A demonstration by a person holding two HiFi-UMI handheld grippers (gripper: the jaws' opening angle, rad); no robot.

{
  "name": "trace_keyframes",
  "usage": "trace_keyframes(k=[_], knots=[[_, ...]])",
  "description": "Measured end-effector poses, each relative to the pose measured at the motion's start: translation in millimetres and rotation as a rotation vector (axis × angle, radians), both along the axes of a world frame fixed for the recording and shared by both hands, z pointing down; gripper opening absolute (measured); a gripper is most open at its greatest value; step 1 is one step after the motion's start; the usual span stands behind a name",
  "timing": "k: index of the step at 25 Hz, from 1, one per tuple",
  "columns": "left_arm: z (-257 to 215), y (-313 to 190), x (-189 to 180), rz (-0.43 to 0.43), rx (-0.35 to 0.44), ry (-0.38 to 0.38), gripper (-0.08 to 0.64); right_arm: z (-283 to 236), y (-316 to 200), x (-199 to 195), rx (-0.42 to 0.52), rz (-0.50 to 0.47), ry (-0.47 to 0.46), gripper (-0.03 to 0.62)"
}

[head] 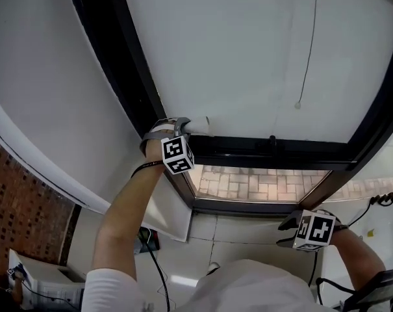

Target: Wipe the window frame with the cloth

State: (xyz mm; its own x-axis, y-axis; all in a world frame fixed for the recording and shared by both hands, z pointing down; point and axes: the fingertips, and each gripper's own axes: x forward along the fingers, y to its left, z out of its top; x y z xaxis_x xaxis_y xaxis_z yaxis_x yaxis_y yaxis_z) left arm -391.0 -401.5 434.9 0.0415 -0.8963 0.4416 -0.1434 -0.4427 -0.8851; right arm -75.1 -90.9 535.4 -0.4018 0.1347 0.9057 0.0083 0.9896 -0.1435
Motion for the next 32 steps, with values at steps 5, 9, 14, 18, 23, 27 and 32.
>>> trace_keyframes(k=[5,9,14,18,23,27,32], knots=[[63.7,-5.5,-8.4,-0.036,-0.041,-0.031,0.092,4.3,1.1,0.5,-0.001,0.024,0.015,0.176],[96.7,-4.8,-10.5,-0.048,-0.091,-0.063,0.092,4.1,2.6,-0.2,-0.006,0.044,0.021,0.176],[113.0,9.5,-1.4,0.005,-0.156,-0.104,0.091,4.5,3.9,-1.0,-0.015,0.063,0.015,0.176],[100.7,21.2,19.1,0.065,-0.164,-0.094,0.091,4.5,6.2,-4.0,-0.018,0.061,0.006,0.176],[75.5,16.1,68.6,0.116,-0.132,-0.056,0.091,4.3,7.3,1.4,-0.008,0.052,0.001,0.176],[72.9,-0.2,105.8,0.123,-0.129,-0.038,0.091,-0.3,9.6,10.1,-0.005,0.058,-0.009,0.176],[94.2,-15.0,127.0,0.088,-0.166,-0.053,0.092,2.4,13.0,28.7,-0.009,0.083,-0.018,0.176]])
